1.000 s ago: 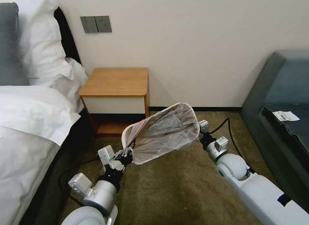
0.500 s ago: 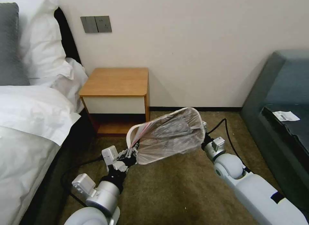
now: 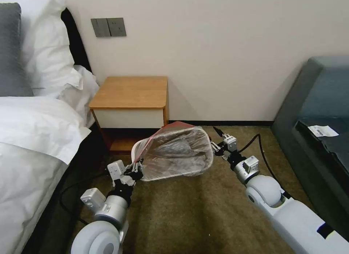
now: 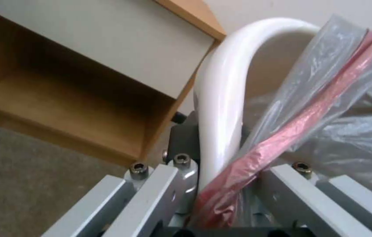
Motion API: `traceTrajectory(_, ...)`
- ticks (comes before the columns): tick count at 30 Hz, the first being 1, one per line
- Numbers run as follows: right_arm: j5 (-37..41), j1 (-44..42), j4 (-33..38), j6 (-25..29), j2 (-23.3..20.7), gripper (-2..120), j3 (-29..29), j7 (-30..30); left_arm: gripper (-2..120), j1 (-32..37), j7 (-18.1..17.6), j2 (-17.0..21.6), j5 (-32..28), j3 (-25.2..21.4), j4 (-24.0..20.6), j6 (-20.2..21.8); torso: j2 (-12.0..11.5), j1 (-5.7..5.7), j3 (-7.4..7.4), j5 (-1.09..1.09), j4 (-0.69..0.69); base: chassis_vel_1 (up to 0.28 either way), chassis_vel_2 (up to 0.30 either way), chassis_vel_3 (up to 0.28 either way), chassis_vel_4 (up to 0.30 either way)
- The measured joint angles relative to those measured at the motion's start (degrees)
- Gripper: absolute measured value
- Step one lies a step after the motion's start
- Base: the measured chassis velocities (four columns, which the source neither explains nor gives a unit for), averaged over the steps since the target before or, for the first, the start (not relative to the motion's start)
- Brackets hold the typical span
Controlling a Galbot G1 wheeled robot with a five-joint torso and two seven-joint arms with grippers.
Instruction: Pick up the garbage bag from the table and place it over the trash can.
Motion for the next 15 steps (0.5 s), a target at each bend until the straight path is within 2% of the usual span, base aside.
traceTrajectory(3,-0.21,-0.26,-0.20,0.39,-0.11,74,0.28,0.00,7,-0.34,-0.16,0.02,0.00,-0.07,0.48,-0.10,0.00,0.00,0.00,0.00,0.00,0.000,0.000,0.000,0.000)
traceTrajectory(5,-0.34,-0.60,-0.65,1.03,-0.23,86,1.02,0.00,7,-0.68,-0.25,0.05,0.00,-0.16,0.98,-0.22,0.00,0.00,0.00,0.01,0.00,0.000,0.000,0.000,0.000)
traceTrajectory(7,-0.34,-0.61,-0.67,1.07,-0.25,87,1.08,0.00,7,-0.72,-0.25,0.06,0.00,-0.16,1.05,-0.23,0.00,0.00,0.00,0.00,0.00,0.000,0.000,0.000,0.000)
traceTrajectory(8,-0.32,-0.68,-0.72,1.40,-0.45,95,1.71,0.04,7,-1.07,-0.29,0.15,0.21,-0.24,1.67,-0.45,0.00,0.00,0.00,0.01,0.00,0.000,0.000,0.000,0.000)
traceTrajectory(9,-0.30,-0.78,-0.61,1.52,-0.63,98,2.02,0.07,7,-1.32,-0.37,0.20,0.42,-0.28,2.04,-0.56,0.00,0.00,0.00,0.01,0.00,0.000,0.000,0.000,0.000)
traceTrajectory(15,-0.88,-1.24,1.64,2.24,-0.93,100,3.33,0.02,7,-2.30,-0.71,0.65,3.90,-0.31,4.01,-0.91,0.00,0.00,0.00,0.01,0.00,0.000,0.000,0.000,0.000)
